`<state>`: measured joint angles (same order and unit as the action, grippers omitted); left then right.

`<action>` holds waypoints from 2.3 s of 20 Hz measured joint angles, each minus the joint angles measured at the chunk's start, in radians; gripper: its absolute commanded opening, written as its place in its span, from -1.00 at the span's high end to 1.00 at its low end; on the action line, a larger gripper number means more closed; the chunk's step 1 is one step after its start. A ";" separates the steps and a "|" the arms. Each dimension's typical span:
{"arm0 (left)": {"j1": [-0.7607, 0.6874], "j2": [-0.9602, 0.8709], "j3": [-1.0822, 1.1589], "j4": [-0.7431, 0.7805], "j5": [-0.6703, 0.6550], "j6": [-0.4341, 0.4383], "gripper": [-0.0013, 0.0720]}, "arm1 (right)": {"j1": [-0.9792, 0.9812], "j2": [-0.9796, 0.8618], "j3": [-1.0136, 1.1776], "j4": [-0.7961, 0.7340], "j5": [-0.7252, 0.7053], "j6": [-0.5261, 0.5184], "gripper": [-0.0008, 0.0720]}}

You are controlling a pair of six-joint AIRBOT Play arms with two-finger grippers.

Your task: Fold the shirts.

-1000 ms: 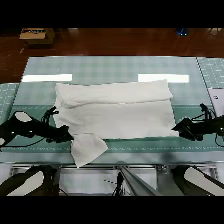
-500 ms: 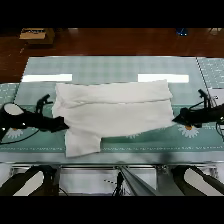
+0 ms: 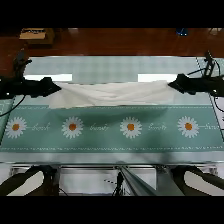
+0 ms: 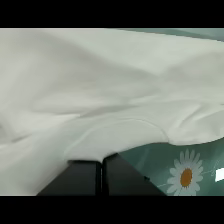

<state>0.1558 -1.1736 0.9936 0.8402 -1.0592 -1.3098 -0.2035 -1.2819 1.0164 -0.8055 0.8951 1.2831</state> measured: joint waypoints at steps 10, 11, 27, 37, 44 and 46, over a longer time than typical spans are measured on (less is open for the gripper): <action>0.016 -0.405 0.269 -0.023 0.018 0.011 0.92 | 0.055 -0.272 0.167 0.038 -0.261 0.038 0.90; 0.017 -0.433 0.288 -0.024 0.020 0.011 0.92 | 0.056 -0.286 0.170 0.037 -0.267 0.039 0.90; 0.131 -0.529 0.416 -0.021 -0.137 0.008 -0.25 | -0.077 -0.216 0.180 -0.432 -0.082 0.128 -0.65; 0.108 -0.509 0.426 -0.052 -0.179 0.020 -0.24 | -0.145 -0.422 0.180 0.102 -0.002 0.024 -0.65; 0.074 -0.508 0.427 -0.087 -0.183 0.038 0.14 | -0.009 -0.504 0.180 0.248 -0.111 -0.019 0.89; 0.068 -0.508 0.427 -0.095 -0.185 0.041 0.92 | 0.006 -0.502 0.180 0.250 -0.111 -0.031 0.90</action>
<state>0.2241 -1.6817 1.4204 0.7452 -1.2438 -1.2686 -0.1974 -1.7844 1.1961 -0.5552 0.7841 1.2526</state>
